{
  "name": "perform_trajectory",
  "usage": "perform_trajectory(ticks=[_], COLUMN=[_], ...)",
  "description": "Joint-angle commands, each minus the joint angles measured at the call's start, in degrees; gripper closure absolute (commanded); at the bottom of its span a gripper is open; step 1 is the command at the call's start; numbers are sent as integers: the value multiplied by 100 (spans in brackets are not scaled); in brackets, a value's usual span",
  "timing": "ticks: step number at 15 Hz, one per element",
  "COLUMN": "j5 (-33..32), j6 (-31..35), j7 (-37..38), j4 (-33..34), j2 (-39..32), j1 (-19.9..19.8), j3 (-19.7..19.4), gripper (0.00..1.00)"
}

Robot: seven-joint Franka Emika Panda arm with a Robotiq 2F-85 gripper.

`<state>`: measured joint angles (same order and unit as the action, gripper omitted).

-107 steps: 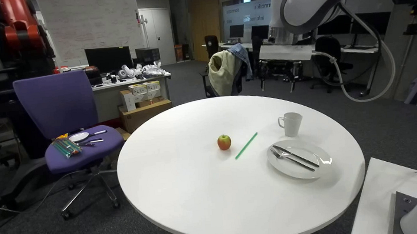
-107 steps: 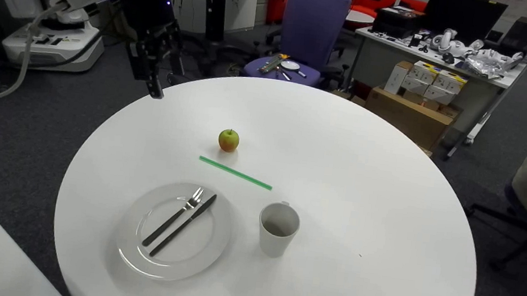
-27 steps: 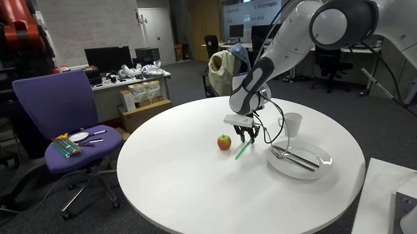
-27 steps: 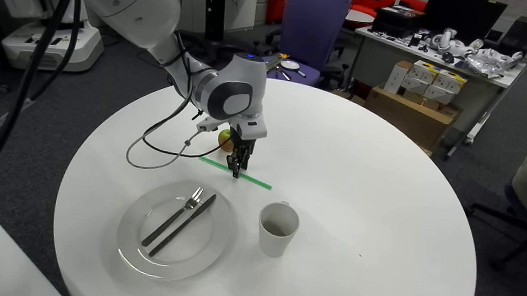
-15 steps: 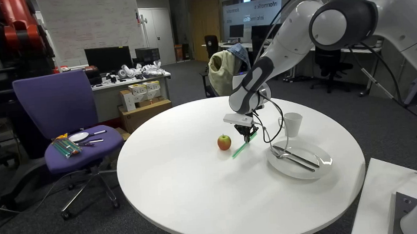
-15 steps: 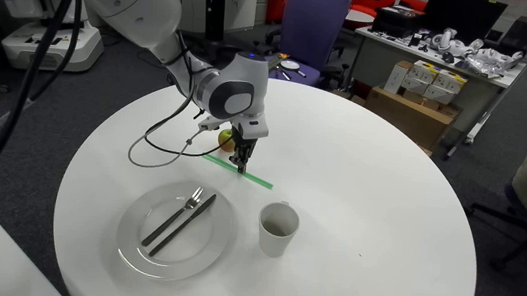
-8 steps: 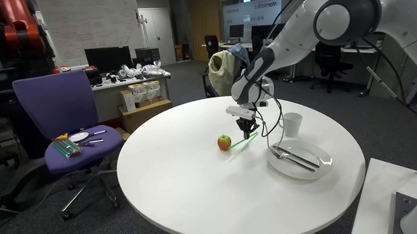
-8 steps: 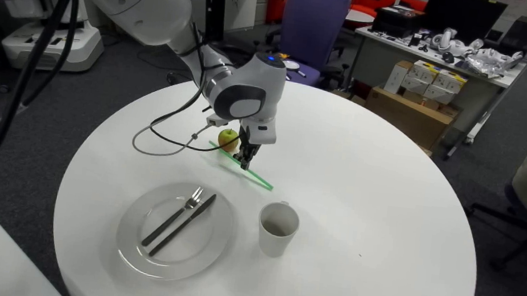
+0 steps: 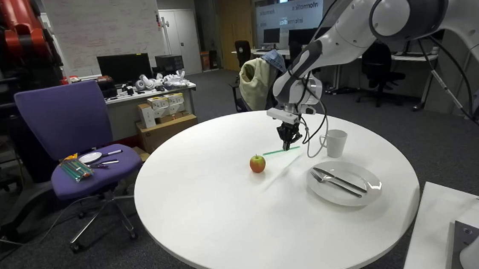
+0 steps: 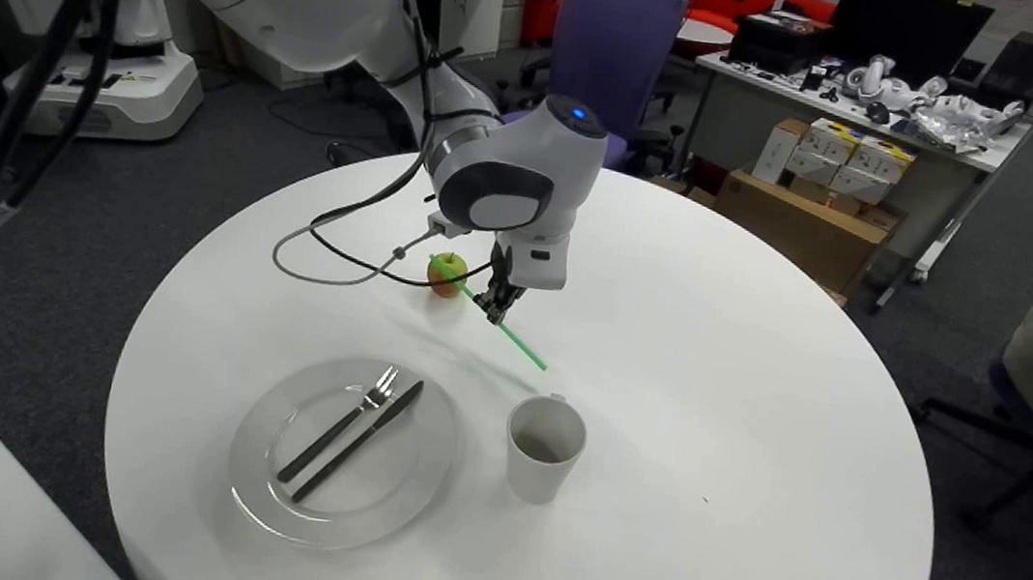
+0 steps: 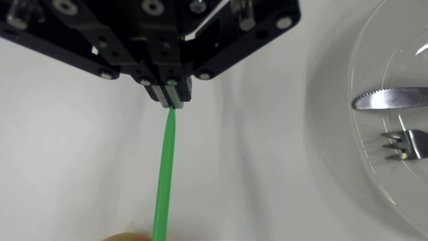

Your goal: Put the green straw into the mug

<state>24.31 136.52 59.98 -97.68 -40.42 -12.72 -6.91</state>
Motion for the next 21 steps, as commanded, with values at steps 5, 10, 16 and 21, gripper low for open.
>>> perform_trajectory(ticks=[5,10,16,21], j5=[598,267,-191,-1939], j6=[-475,-210,500,327], j7=[1840,3659,5873,8090], j4=[-193,-261,-556,-820], j2=[892,1144,1341,1422], j1=[109,373,739,1518], j3=[-291,-628,-886,-1683], gripper=[100,100,100,100])
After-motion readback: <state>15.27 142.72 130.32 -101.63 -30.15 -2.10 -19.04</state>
